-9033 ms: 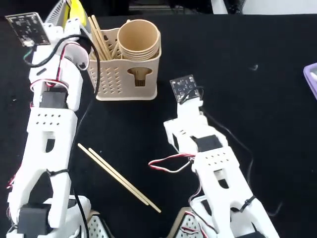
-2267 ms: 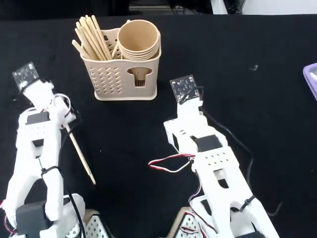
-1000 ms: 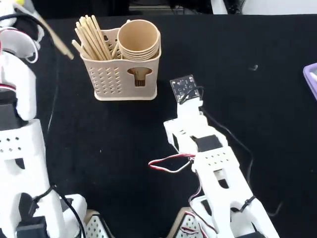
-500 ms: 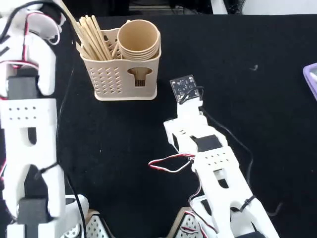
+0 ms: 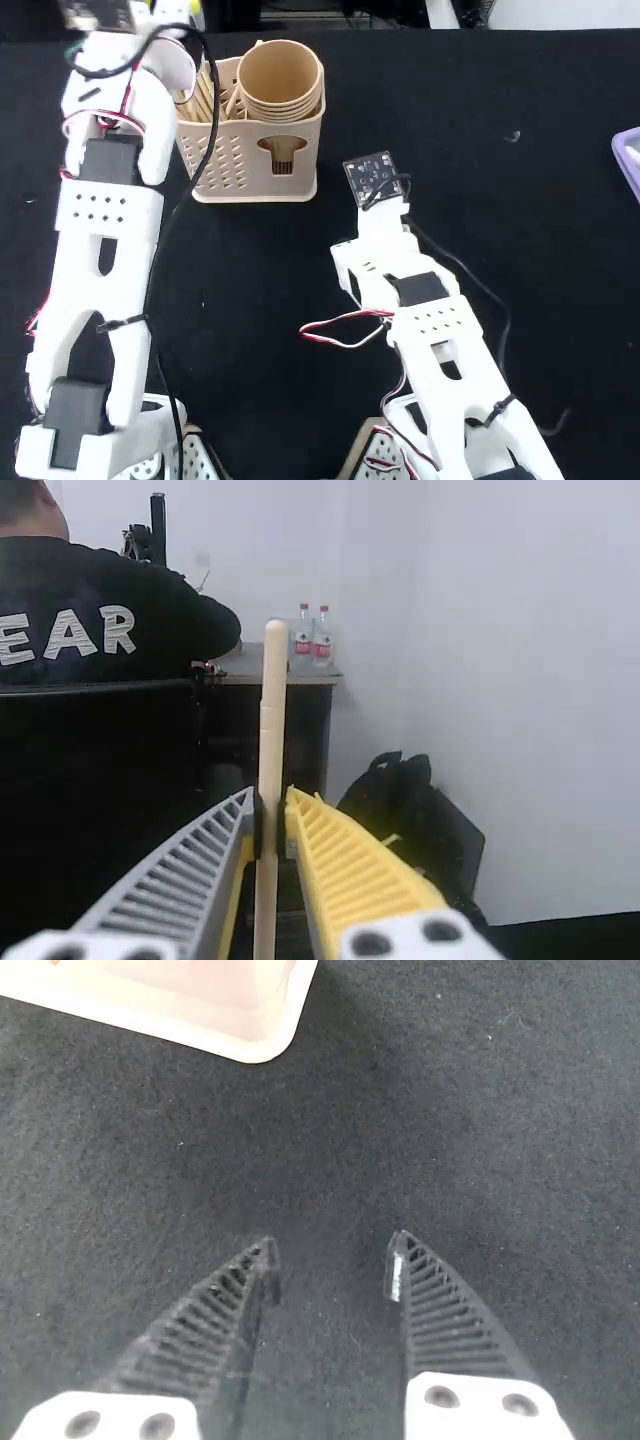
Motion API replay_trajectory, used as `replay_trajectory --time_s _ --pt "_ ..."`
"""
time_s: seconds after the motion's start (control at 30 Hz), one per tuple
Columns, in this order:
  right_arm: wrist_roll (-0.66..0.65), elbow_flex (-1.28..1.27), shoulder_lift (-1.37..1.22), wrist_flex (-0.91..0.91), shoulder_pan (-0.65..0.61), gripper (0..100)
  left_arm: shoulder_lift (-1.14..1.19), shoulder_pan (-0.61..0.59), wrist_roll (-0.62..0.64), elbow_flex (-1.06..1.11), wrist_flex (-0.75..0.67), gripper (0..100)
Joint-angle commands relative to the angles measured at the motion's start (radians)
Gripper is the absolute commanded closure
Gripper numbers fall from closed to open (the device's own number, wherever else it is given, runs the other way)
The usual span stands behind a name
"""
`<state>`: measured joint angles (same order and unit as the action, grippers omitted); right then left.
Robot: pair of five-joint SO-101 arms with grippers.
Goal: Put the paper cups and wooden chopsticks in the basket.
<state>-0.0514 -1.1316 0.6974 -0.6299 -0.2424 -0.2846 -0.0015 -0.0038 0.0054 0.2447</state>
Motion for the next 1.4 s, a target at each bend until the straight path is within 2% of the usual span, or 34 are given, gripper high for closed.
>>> replay_trajectory --time_s 0.0,0.13,0.6,0.67,0.83,1.03,1.37 --pt "-0.005 0.005 0.036 0.026 0.011 81.5 -0.012 0.002 -0.031 -0.015 -0.014 97" --pt "-0.017 0.005 0.036 0.026 0.011 81.5 -0.012 0.001 -0.029 -0.005 -0.014 93" --pt "-0.037 0.005 0.036 0.026 0.011 81.5 -0.003 0.001 -0.029 -0.015 -0.021 93" --pt "-0.037 0.005 0.036 0.026 0.011 81.5 -0.002 0.001 0.002 -0.012 -0.044 93" --pt "-0.037 0.005 0.036 0.026 0.011 81.5 0.000 -0.022 0.176 0.012 -0.071 93" --pt "-0.038 0.005 0.036 0.026 0.011 81.5 0.000 -0.031 0.180 -0.019 0.038 89" --pt "-0.038 0.005 0.036 0.026 0.009 81.5 -0.014 -0.031 0.180 -0.022 0.029 91"
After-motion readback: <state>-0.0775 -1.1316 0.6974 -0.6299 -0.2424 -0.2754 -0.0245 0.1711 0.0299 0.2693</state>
